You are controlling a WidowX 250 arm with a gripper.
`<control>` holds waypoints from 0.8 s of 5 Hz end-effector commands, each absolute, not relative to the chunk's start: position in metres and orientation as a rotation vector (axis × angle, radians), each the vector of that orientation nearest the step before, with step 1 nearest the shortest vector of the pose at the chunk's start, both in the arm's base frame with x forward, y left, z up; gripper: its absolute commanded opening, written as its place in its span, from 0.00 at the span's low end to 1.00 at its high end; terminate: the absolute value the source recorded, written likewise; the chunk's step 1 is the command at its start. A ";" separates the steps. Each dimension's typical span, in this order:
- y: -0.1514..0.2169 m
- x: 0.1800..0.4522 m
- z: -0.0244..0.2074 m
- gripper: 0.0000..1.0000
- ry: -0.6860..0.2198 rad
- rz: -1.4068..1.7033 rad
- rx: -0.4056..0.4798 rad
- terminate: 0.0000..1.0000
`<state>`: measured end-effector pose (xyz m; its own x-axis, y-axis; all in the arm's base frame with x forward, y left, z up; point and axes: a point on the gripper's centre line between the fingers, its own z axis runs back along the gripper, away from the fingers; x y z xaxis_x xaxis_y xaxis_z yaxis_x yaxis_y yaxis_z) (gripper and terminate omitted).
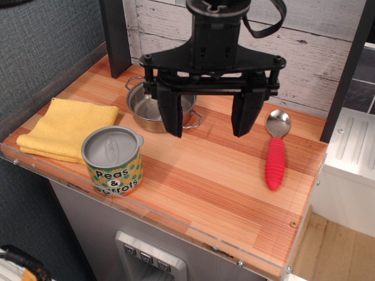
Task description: Move the can in front of the red spoon in the corner of the table.
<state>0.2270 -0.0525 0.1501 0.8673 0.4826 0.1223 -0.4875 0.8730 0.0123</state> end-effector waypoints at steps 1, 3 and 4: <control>-0.053 0.227 0.150 1.00 -0.117 0.508 0.043 0.00; -0.006 0.247 0.146 1.00 -0.144 0.865 0.001 0.00; 0.036 0.255 0.139 1.00 -0.154 1.112 0.053 0.00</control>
